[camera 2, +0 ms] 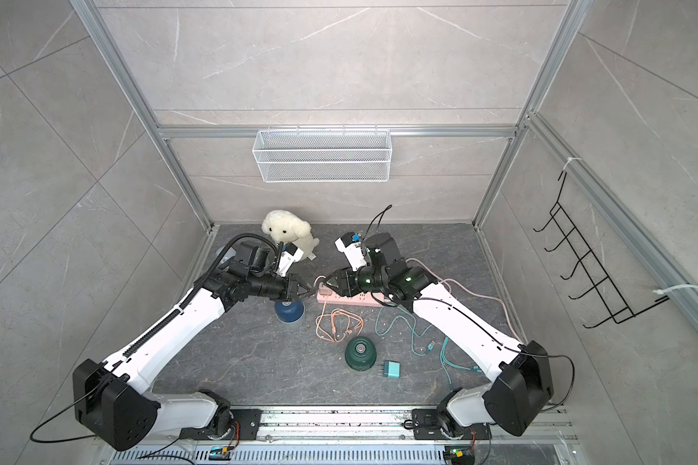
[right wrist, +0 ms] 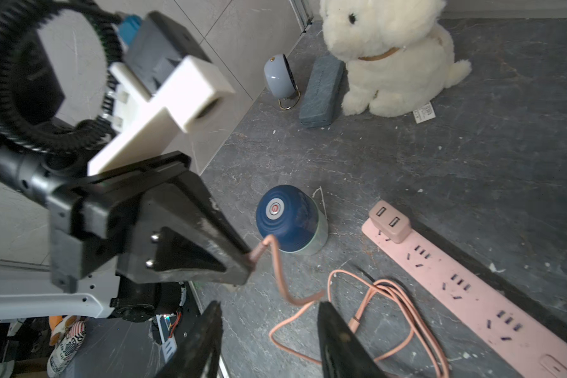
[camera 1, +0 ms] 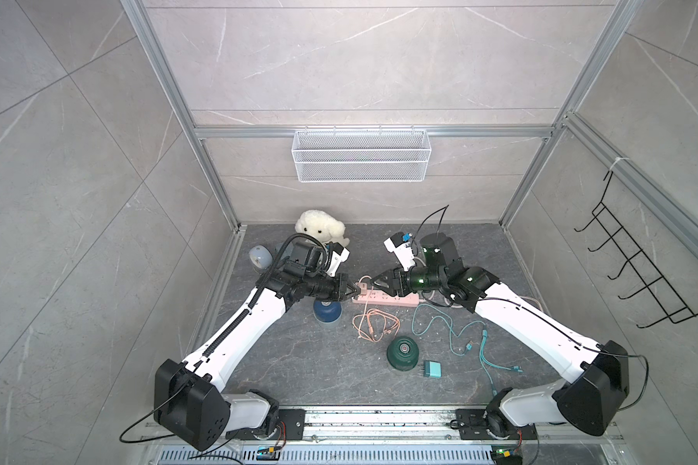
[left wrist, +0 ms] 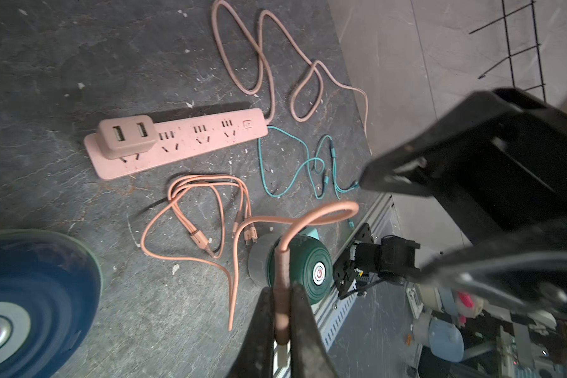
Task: Charge the cordless meat grinders
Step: Pick up the charging cable from the center of the board.
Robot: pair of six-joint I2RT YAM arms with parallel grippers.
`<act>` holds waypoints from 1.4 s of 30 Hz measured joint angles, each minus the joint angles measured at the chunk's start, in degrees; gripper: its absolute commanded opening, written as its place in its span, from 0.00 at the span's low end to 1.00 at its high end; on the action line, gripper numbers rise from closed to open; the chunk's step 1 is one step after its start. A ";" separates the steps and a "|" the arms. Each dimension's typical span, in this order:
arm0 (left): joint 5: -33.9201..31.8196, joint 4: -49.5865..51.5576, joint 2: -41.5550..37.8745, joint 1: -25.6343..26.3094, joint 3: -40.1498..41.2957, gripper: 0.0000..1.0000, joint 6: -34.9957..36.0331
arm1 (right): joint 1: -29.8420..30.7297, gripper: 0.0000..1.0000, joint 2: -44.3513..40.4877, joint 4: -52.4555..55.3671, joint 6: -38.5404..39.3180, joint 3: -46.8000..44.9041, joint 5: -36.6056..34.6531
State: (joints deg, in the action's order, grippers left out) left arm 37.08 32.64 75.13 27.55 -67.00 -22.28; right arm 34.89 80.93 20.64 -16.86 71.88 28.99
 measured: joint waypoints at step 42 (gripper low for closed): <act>19.06 -0.94 0.22 -0.20 1.68 0.00 10.01 | -0.79 0.03 5.88 2.32 6.69 3.91 21.57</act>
State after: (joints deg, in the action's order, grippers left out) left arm 56.14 31.70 75.35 27.35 -65.32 -12.27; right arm 34.11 86.80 22.96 -10.17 75.79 50.57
